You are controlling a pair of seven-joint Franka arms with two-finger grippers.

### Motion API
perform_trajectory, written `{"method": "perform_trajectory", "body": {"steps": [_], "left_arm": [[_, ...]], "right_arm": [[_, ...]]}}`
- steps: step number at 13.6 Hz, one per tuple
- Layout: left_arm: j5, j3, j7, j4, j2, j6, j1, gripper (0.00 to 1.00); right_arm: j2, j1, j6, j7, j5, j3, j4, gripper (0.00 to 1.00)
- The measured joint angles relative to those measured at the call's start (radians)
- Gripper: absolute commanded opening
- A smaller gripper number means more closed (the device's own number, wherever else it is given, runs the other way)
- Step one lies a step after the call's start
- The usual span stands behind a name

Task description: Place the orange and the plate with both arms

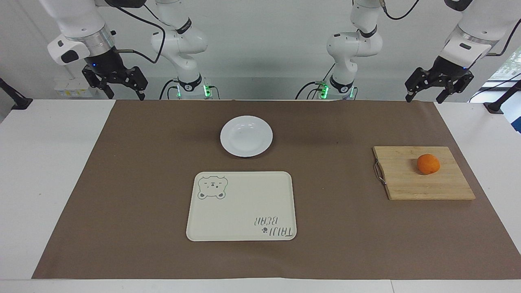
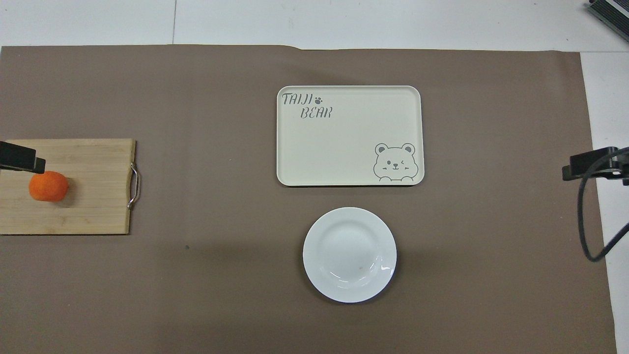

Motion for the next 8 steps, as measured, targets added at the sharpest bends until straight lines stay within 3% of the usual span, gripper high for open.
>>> {"method": "perform_trajectory", "body": {"steps": [8], "left_arm": [[0.018,-0.008,0.000,-0.006,-0.009,0.000,-0.002,1.00]], "right_arm": [[0.000,-0.005,0.017,0.000,0.000,-0.009,0.000,1.00]]}}
